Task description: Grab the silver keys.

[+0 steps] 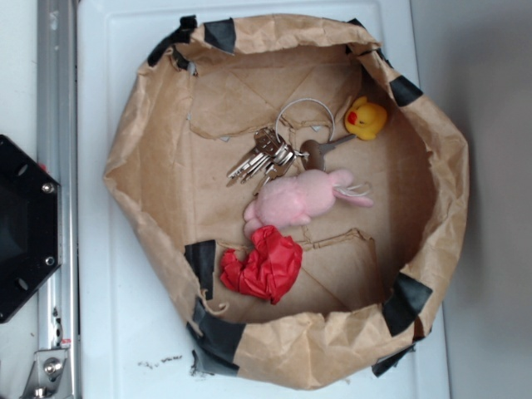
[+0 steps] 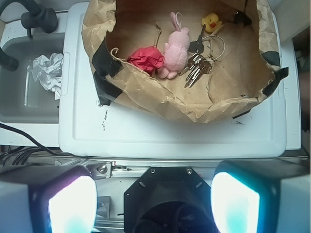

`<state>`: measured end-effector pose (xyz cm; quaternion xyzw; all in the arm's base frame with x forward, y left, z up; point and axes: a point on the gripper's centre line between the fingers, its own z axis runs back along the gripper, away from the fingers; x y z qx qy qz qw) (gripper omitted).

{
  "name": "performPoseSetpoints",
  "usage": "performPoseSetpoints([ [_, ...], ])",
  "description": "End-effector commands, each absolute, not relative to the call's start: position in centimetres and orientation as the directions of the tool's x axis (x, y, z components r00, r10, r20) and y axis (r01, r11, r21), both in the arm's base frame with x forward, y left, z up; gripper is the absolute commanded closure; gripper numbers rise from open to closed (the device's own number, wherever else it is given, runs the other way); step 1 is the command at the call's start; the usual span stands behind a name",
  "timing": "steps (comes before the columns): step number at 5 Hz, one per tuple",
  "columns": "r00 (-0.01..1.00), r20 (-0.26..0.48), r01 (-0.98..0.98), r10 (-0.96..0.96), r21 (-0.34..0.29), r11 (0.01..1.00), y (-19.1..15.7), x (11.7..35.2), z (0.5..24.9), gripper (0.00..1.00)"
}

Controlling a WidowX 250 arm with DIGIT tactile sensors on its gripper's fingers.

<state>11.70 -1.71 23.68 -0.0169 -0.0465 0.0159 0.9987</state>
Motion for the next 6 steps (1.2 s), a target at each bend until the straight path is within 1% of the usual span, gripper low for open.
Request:
performPoseSetpoints([
  [1,0.995,0.092,-0.030,0.033,-0.035,0.999,-1.7,11.7,23.7,0.00],
  [2,0.980,0.067,-0.188,0.188,-0.006,0.982,-2.1,16.7,21.9,0.00],
  [3,0.950,0.046,-0.310,0.309,0.028,0.950,-1.2,20.7,20.4,0.00],
  [4,0.898,0.062,-0.436,0.435,-0.004,0.900,0.0,22.7,18.8,0.00],
  [5,0.872,0.072,-0.475,0.485,-0.119,0.872,0.9,23.8,16.3,0.00],
  [6,0.862,0.166,-0.460,0.479,-0.139,0.877,2.7,23.7,13.6,0.00],
])
